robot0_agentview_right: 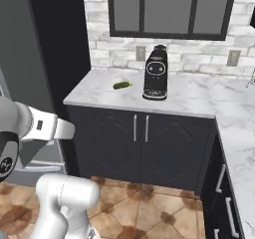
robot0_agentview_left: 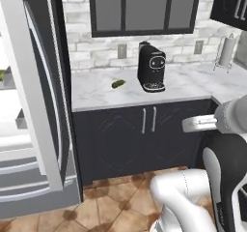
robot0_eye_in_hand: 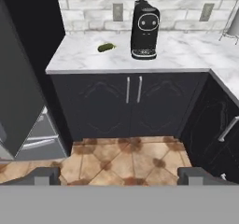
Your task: Place the liquor on the top shelf of the fridge to keep it out of children's reach, and place the broccoli and cucumber on lower shelves for easy access.
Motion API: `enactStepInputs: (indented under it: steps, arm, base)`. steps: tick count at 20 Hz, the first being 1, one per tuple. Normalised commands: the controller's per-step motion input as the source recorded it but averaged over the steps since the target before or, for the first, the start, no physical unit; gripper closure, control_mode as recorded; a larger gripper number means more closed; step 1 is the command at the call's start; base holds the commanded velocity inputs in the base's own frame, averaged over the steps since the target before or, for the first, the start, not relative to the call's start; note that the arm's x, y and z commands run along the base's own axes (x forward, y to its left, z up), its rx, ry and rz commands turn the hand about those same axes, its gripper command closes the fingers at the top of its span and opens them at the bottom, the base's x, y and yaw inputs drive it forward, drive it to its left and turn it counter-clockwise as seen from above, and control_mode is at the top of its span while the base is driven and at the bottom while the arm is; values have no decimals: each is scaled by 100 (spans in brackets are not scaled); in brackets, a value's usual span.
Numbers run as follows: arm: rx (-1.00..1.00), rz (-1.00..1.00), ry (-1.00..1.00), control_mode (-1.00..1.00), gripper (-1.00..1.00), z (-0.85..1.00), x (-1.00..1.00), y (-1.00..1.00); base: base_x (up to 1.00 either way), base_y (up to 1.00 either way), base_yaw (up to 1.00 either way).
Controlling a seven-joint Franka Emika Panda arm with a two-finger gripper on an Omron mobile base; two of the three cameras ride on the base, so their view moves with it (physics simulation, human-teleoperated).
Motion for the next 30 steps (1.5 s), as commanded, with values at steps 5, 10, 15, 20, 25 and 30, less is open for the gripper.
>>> enactStepInputs:
  steps: [5, 10, 15, 20, 25, 30]
  arm:
    - [0, 0, 0, 100, -100, 0, 0, 0]
    - [0, 0, 0, 100, -100, 0, 0, 0]
    - [0, 0, 0, 100, -100, 0, 0, 0]
    - [0, 0, 0, 100, -100, 0, 0, 0]
    - [0, 0, 0, 100, -100, 0, 0, 0]
    - [0, 0, 0, 100, -100, 0, 0, 0]
  base:
    - [78, 0, 0]
    - [82, 0, 0]
    - [70, 0, 0]
    - [52, 0, 0]
    - [52, 0, 0]
    - [53, 0, 0]
